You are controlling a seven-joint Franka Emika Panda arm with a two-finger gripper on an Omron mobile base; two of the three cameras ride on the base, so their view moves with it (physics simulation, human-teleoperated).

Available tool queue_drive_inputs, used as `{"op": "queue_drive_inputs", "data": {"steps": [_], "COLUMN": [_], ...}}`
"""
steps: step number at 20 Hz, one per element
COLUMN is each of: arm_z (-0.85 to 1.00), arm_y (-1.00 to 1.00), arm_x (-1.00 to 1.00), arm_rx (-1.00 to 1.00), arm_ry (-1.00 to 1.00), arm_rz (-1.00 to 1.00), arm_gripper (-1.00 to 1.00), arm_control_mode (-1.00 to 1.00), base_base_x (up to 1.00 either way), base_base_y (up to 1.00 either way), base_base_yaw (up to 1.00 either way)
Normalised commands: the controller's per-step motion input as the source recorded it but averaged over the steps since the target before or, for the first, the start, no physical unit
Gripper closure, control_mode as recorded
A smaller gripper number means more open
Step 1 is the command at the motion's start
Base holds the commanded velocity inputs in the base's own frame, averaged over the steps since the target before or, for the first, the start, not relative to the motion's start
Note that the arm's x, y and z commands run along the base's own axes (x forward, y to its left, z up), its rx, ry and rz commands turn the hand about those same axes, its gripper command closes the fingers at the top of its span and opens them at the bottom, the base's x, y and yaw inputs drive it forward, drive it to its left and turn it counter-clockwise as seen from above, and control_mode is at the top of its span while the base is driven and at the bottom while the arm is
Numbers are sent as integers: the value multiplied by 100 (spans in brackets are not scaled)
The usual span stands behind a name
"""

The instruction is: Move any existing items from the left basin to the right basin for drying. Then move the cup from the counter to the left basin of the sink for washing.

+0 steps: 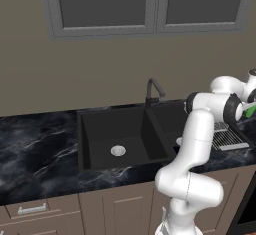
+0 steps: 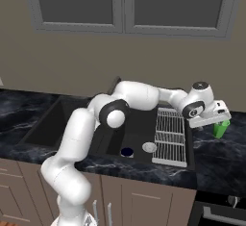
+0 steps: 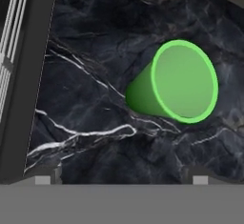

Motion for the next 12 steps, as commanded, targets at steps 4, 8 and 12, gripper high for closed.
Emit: {"op": "queue_drive_inputs", "data": {"steps": [4, 8, 12], "arm_z": [0, 1, 1], "arm_y": [-1, 0, 0], "arm_x": [10, 9, 17], "arm_rx": [-2, -6, -8], "arm_ry": [0, 0, 0], "arm_rz": [0, 0, 0], "arm_gripper": [-100, -100, -100], "arm_control_mode": [-100, -100, -100], "base_base_x": [0, 0, 0], "base_base_y": [0, 0, 0], "base_base_yaw": [0, 0, 0]}}
